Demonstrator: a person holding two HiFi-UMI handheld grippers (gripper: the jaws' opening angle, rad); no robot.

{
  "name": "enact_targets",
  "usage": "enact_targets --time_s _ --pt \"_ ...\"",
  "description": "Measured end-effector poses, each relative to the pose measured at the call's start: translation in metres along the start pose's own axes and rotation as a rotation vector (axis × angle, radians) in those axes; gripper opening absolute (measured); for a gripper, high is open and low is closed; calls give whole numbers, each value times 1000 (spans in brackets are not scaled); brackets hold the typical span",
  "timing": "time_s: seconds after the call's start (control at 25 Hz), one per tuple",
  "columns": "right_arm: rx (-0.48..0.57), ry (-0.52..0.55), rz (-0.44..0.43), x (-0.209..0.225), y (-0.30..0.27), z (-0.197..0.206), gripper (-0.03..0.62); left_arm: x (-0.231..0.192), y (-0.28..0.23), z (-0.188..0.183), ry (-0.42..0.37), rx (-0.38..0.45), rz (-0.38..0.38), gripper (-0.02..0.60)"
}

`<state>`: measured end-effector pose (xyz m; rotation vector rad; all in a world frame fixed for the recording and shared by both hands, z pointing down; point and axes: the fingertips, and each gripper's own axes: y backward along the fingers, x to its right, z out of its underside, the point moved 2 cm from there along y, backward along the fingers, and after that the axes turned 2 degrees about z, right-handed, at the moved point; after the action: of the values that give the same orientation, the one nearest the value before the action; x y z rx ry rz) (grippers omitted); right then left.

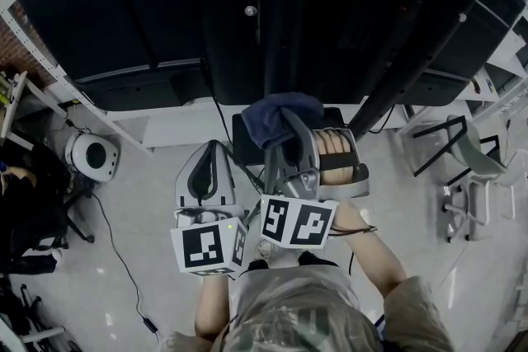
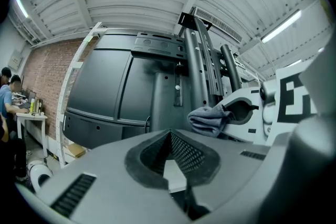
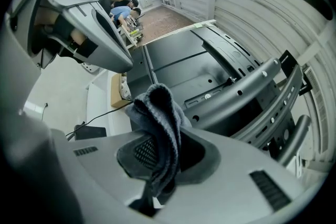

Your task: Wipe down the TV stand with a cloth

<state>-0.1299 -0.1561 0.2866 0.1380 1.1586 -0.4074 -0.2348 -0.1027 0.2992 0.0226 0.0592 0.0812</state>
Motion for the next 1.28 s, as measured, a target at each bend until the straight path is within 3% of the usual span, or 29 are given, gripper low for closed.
enact_targets --time_s 0.32,0.84,1.28 --pt "-16 -10 -65 -34 -2 13 57 -1 0 13 0 -18 -15 15" --pt "12 4 -89 -89 -8 34 57 -6 11 56 -21 -48 -69 14" --pt "-4 4 -220 -157 -13 66 57 -4 10 89 -23 -78 -111 14"
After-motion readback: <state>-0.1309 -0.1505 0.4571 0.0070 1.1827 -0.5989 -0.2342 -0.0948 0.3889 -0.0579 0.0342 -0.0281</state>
